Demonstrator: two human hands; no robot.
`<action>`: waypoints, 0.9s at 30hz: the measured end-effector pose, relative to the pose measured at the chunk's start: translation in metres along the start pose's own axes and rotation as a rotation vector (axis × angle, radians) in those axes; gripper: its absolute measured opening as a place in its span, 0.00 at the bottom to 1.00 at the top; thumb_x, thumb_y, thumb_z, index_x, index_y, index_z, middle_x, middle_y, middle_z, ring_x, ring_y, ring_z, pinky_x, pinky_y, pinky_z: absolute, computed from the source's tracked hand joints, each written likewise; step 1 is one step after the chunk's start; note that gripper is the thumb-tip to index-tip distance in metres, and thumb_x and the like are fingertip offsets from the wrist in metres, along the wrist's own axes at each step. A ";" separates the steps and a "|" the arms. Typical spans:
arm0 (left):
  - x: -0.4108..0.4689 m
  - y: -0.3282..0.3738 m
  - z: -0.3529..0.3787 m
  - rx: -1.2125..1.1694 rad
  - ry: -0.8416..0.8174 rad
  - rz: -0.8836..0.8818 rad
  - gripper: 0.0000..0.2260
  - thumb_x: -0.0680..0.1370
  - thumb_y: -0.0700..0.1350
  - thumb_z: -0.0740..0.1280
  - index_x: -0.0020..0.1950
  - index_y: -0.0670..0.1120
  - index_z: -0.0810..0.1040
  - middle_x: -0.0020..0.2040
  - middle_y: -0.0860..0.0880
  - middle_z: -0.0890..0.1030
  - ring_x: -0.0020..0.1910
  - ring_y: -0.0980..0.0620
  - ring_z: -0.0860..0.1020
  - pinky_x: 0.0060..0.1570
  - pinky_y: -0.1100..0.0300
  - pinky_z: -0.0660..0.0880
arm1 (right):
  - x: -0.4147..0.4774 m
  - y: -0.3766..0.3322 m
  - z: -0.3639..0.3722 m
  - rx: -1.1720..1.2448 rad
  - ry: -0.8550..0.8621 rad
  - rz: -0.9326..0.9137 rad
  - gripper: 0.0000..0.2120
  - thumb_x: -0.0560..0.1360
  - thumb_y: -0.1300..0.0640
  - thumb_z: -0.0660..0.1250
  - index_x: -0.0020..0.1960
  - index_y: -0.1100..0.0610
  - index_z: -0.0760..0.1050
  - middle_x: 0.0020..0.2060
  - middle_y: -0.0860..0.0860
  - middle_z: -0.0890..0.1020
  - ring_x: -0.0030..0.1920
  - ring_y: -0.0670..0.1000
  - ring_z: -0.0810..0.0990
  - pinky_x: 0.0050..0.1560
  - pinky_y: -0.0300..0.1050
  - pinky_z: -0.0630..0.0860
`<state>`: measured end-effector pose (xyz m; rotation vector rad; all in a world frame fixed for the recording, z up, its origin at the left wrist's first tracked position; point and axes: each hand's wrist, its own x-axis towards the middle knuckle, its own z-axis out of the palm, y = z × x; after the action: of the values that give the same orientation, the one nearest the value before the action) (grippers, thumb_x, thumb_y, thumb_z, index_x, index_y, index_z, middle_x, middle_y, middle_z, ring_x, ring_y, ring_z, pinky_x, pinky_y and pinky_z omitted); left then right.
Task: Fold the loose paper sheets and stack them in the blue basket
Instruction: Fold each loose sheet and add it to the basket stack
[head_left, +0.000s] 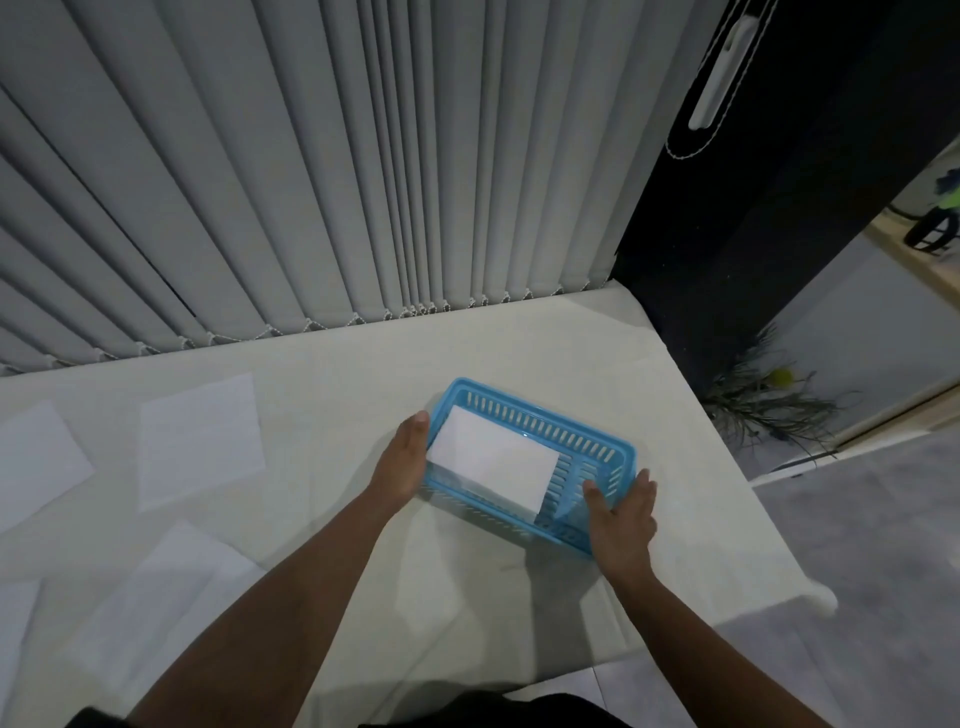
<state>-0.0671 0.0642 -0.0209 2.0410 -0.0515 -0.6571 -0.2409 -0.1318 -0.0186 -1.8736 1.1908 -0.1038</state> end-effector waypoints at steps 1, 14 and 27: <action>-0.003 0.003 0.001 -0.057 -0.022 -0.022 0.31 0.78 0.67 0.44 0.69 0.50 0.70 0.65 0.48 0.76 0.63 0.46 0.74 0.68 0.46 0.68 | 0.004 0.002 0.000 0.139 -0.049 0.053 0.44 0.71 0.36 0.64 0.77 0.54 0.48 0.74 0.57 0.63 0.72 0.62 0.65 0.72 0.63 0.61; -0.031 -0.009 -0.049 -0.089 0.249 -0.070 0.29 0.79 0.65 0.46 0.67 0.49 0.72 0.64 0.45 0.76 0.63 0.44 0.74 0.67 0.47 0.68 | -0.009 -0.044 0.037 0.418 -0.232 -0.046 0.26 0.76 0.50 0.66 0.69 0.54 0.60 0.57 0.52 0.80 0.54 0.54 0.81 0.58 0.59 0.78; -0.043 -0.068 -0.147 -0.042 0.264 -0.134 0.26 0.81 0.60 0.47 0.69 0.46 0.70 0.66 0.44 0.74 0.64 0.44 0.73 0.67 0.49 0.67 | -0.084 -0.061 0.134 0.360 -0.230 -0.003 0.37 0.71 0.41 0.65 0.73 0.54 0.55 0.66 0.56 0.74 0.63 0.57 0.76 0.65 0.62 0.72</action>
<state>-0.0493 0.2294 0.0013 2.0868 0.2529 -0.4605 -0.1780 0.0254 -0.0262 -1.5261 0.9418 -0.0945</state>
